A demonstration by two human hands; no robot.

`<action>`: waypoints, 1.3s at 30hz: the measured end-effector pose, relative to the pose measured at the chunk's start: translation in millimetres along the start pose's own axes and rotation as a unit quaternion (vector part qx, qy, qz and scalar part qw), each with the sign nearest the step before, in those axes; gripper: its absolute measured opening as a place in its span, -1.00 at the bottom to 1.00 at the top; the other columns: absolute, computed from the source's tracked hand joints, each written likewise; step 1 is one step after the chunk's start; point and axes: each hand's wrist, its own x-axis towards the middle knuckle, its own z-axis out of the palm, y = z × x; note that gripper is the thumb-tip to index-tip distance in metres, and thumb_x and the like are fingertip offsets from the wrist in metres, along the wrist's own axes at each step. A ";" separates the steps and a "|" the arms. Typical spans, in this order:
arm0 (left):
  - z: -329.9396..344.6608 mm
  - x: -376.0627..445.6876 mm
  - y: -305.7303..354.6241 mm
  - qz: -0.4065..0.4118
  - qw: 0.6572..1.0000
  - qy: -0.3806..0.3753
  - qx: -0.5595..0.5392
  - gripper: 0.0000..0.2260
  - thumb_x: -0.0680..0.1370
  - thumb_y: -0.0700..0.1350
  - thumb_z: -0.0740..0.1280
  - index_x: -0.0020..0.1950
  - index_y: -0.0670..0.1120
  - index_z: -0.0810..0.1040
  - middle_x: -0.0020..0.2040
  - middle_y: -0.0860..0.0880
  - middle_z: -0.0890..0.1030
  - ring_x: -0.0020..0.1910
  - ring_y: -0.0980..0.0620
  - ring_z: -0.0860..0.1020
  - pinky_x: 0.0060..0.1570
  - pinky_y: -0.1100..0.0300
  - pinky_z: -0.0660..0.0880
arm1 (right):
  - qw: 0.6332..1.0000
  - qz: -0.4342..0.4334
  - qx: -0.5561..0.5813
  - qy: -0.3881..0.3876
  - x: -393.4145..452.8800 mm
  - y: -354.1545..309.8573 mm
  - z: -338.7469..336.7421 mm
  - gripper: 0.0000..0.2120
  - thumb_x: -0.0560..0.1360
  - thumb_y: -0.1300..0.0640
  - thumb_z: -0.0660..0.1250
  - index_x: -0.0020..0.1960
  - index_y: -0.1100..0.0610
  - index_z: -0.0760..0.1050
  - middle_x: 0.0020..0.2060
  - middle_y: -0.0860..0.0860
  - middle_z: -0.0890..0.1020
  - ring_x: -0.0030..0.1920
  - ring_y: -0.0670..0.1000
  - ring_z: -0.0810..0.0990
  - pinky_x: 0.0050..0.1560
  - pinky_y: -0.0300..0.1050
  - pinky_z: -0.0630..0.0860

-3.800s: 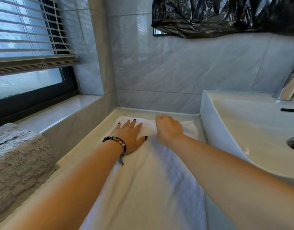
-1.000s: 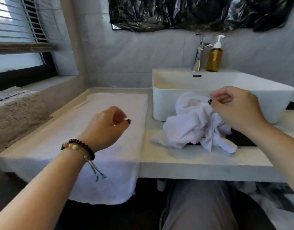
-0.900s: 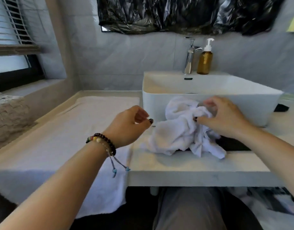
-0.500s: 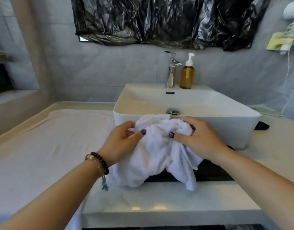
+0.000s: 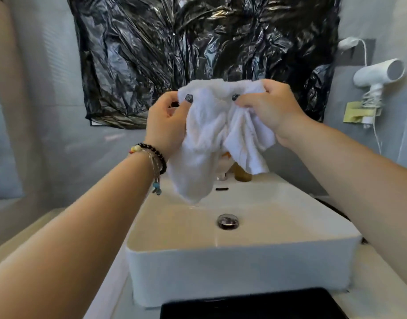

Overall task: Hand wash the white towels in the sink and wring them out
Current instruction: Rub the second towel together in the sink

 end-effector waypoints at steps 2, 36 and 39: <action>12.8 -1.5 -27.1 -0.011 1.000 -0.014 0.025 -0.90 0.63 -0.12 0.28 -0.05 0.00 0.56 -0.26 -0.14 0.54 -0.37 -0.02 0.42 -0.39 0.11 0.36 | 0.999 0.025 -0.039 -0.014 3.5 26.8 0.2 -0.82 0.38 0.22 0.40 -0.06 0.29 0.55 -0.25 0.10 0.51 -0.23 0.01 0.48 -0.24 -0.11 0.42; 22.2 24.0 -168.8 -0.173 0.951 0.153 0.204 -0.64 0.51 -0.12 0.25 -0.39 -0.07 0.13 -0.41 -0.04 0.13 -0.39 -0.03 0.08 -0.39 0.07 0.03 | 0.671 0.140 -0.418 -0.597 -16.0 228.4 85.2 -0.64 0.55 -0.09 0.20 0.13 0.14 0.57 0.04 0.03 0.58 0.00 0.03 0.51 0.00 -0.09 0.46; 32.6 20.0 -173.8 -0.179 0.950 0.072 0.244 -0.69 0.52 -0.10 0.27 -0.36 -0.09 0.23 -0.40 -0.03 0.22 -0.38 -0.05 0.19 -0.39 0.09 0.14 | 0.704 0.163 -0.397 -0.566 -11.9 236.5 86.6 -0.66 0.53 -0.05 0.25 0.13 0.15 0.61 0.08 0.04 0.62 0.09 0.06 0.55 0.10 -0.07 0.51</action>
